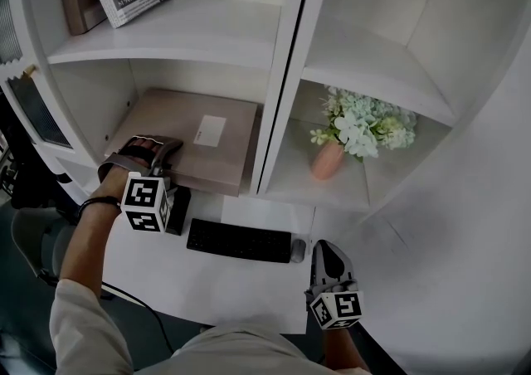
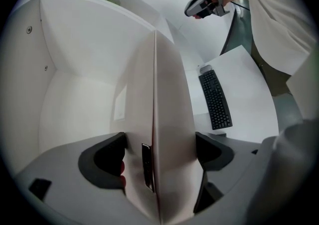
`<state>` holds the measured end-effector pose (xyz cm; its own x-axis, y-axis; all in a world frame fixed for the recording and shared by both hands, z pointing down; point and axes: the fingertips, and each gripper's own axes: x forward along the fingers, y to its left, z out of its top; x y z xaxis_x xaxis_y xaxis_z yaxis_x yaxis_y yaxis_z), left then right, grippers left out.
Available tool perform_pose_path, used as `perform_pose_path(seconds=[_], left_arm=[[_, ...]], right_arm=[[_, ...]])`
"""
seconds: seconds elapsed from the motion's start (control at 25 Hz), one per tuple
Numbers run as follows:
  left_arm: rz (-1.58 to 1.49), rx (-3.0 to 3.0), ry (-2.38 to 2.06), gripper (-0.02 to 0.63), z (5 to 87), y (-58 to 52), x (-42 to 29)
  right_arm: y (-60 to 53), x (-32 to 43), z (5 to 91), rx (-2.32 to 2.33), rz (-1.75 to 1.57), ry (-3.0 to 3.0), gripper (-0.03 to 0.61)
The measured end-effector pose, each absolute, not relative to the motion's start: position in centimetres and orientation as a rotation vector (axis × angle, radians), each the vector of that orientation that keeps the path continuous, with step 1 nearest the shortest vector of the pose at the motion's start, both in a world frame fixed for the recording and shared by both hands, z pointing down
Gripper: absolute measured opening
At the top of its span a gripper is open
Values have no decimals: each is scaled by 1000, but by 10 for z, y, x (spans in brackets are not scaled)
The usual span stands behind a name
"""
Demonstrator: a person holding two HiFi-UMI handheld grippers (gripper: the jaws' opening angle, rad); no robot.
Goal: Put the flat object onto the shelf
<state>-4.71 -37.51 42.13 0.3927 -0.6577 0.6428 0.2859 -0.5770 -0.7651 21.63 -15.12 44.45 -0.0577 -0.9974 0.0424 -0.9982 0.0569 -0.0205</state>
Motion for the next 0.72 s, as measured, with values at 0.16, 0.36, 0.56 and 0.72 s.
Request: perform_pose_path(seconds=[0.16,0.36,0.56,0.72], left_arm=[[-1361,-1767,310,423,422,-376,-46],[-1397,-1776,285,437,424,-378,-46],[-1422,-1775,274,445,424,-380,-46],[-1435,-1774,268,449,425,-379,-46]], right_arm=[[-150,219,444,2144,72,-2275,3],[-149,223,444,2147,74,-2278,3],[-145,228,443,2154,75,-2272,3],[-142,232,444,2161,79,-2264,3]])
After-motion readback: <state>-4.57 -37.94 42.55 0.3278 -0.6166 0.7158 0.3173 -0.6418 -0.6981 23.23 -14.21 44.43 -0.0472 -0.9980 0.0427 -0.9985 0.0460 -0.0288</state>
